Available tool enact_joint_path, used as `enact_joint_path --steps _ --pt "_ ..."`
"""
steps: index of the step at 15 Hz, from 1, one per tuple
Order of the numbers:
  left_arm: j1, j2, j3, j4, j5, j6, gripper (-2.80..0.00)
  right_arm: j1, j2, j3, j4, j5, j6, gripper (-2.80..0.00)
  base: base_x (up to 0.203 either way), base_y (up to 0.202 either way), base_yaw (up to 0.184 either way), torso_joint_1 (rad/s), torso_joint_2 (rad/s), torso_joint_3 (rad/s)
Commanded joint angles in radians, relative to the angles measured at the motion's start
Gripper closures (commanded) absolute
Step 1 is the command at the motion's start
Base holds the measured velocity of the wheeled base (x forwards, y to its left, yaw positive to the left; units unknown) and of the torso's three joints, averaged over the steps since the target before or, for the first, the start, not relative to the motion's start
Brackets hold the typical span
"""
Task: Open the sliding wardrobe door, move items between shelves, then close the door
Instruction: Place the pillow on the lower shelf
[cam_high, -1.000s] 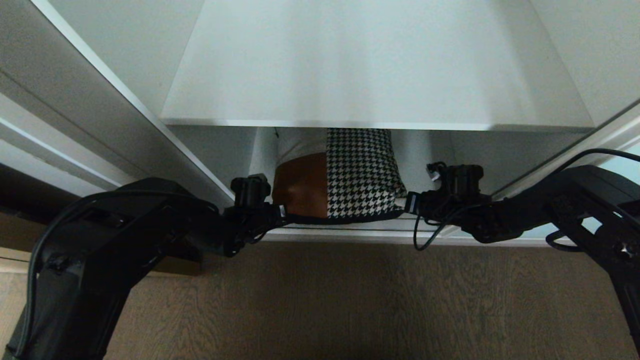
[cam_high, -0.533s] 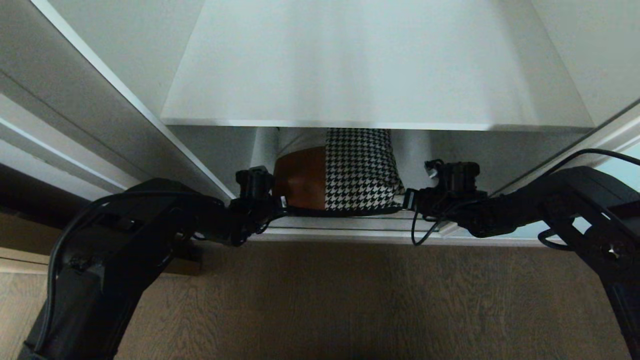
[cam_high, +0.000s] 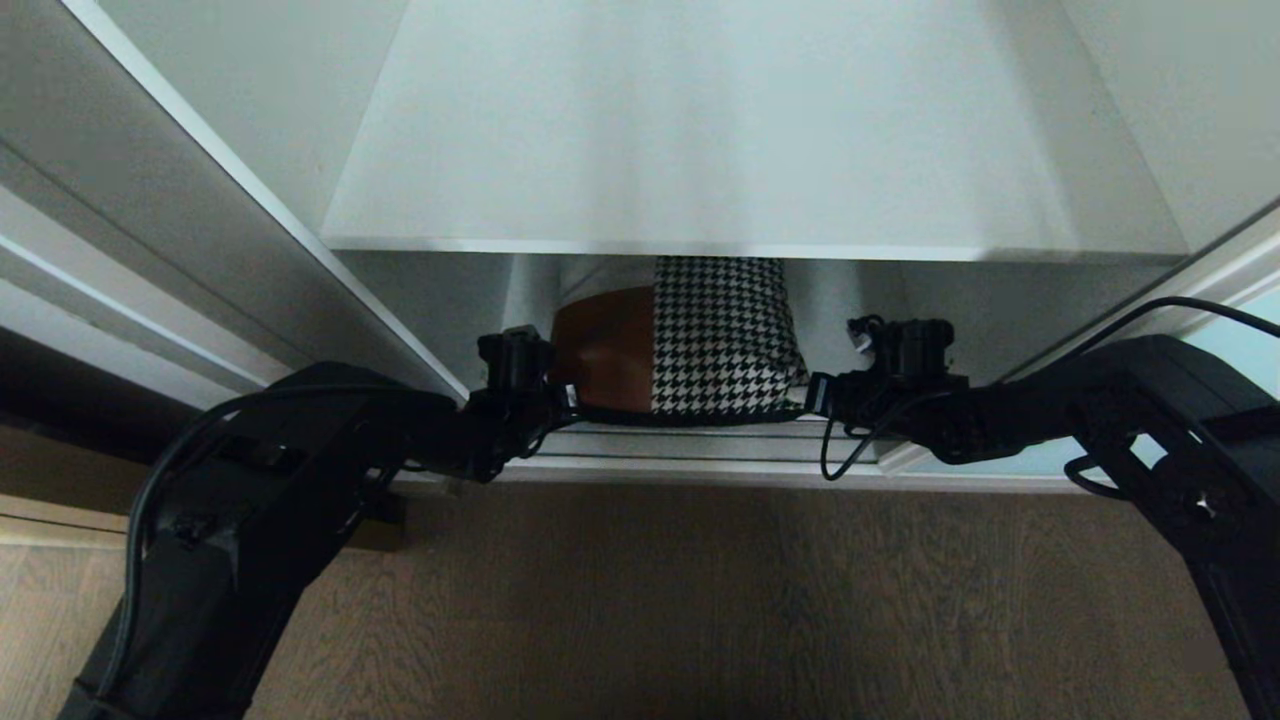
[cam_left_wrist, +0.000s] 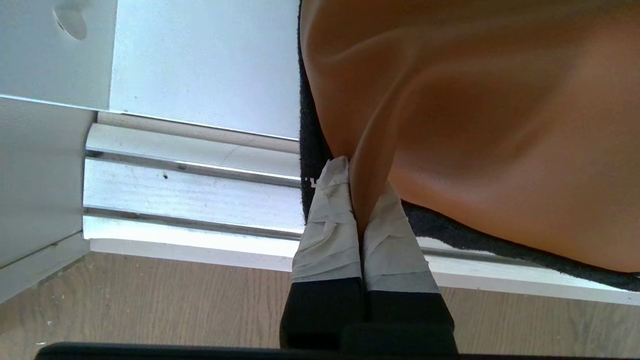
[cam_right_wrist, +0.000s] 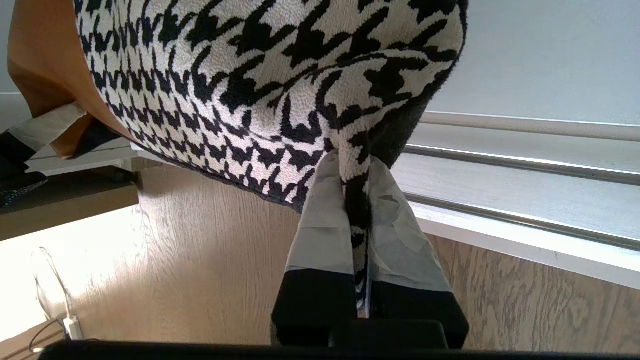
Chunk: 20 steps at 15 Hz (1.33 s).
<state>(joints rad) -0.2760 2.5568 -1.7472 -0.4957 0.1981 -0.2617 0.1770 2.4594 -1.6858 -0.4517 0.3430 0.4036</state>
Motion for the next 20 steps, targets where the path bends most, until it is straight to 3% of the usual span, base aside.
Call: enact_joint_path --steps 1,2,9,13,20 --pt "0.002 0.008 0.0 0.001 0.001 -0.002 0.0 -0.002 0.006 -0.002 -0.008 -0.001 0.003 0.0 0.0 0.0 0.0 0.0 0.0 0.0" --pt "0.004 0.008 0.0 0.004 0.001 -0.002 -2.8 -0.001 0.007 0.008 -0.013 -0.019 0.0 -2.8 0.0 0.0 0.0 0.0 0.0 0.0" --pt "0.007 -0.054 0.095 -0.013 -0.004 -0.011 -2.8 -0.001 -0.049 0.092 -0.018 -0.022 -0.048 -2.8 0.0 0.0 0.0 0.0 0.0 0.0" --pt "0.0 -0.157 0.285 -0.077 -0.06 0.001 -2.8 -0.001 -0.1 0.186 -0.076 -0.021 -0.076 -2.8 0.0 0.0 0.0 0.0 0.0 0.0" --pt "-0.043 -0.41 0.697 -0.266 -0.066 -0.004 -2.8 0.02 -0.335 0.516 -0.15 -0.016 -0.077 -2.8 0.0 0.0 0.0 0.0 0.0 0.0"
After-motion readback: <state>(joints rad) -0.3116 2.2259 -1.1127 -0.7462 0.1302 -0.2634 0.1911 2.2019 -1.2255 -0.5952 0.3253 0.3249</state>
